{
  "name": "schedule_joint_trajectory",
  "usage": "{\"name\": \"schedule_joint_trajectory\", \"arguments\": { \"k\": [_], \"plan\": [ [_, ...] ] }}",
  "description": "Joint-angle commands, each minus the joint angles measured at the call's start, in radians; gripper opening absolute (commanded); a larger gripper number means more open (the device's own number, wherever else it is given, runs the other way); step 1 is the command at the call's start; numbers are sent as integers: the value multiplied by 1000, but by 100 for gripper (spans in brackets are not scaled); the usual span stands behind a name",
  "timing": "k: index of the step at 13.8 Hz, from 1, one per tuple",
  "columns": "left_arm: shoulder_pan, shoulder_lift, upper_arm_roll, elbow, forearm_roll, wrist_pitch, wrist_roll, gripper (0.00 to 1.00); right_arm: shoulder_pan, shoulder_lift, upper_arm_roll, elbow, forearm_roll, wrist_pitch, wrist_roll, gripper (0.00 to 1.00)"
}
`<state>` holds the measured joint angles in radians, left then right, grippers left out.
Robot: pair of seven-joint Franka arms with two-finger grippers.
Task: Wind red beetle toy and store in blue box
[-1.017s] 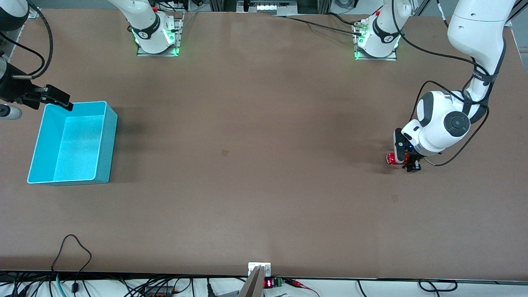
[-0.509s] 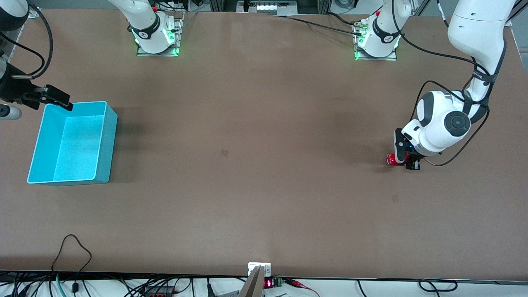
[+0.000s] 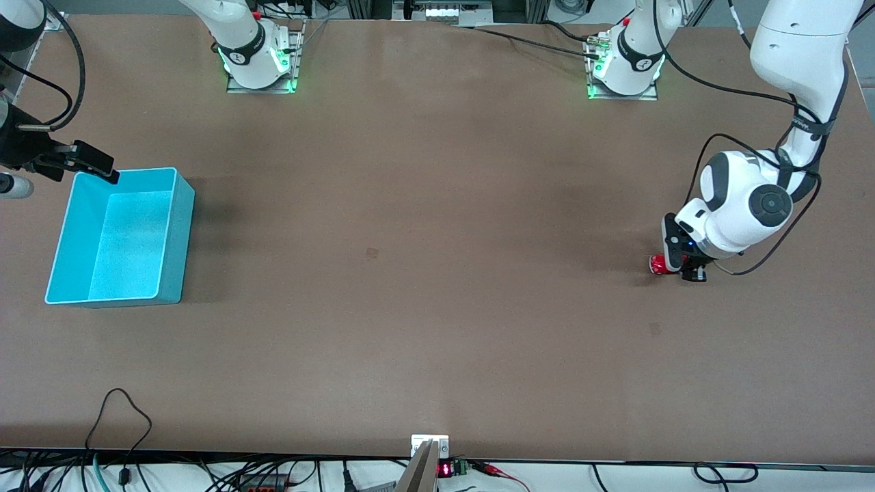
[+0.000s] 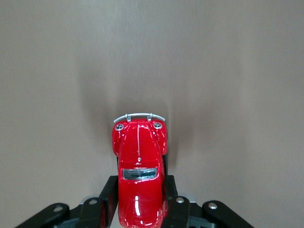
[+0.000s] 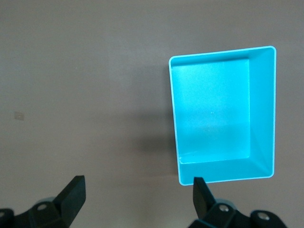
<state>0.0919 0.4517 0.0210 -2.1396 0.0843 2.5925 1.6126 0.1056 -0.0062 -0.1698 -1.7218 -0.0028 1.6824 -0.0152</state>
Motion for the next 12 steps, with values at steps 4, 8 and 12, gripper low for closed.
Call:
{"name": "schedule_joint_trajectory", "arguments": {
  "k": [4,8,12],
  "plan": [
    [137,97,-7,76,19,8,128,15,-1,-4,3,2,-8,-6,-8,100],
    [178,104,-9,95,19,8,204,16,3,-4,6,2,-8,-6,-8,100],
    [184,102,-12,95,2,8,207,99,2,-11,6,2,-5,-18,-2,100]
  ]
}}
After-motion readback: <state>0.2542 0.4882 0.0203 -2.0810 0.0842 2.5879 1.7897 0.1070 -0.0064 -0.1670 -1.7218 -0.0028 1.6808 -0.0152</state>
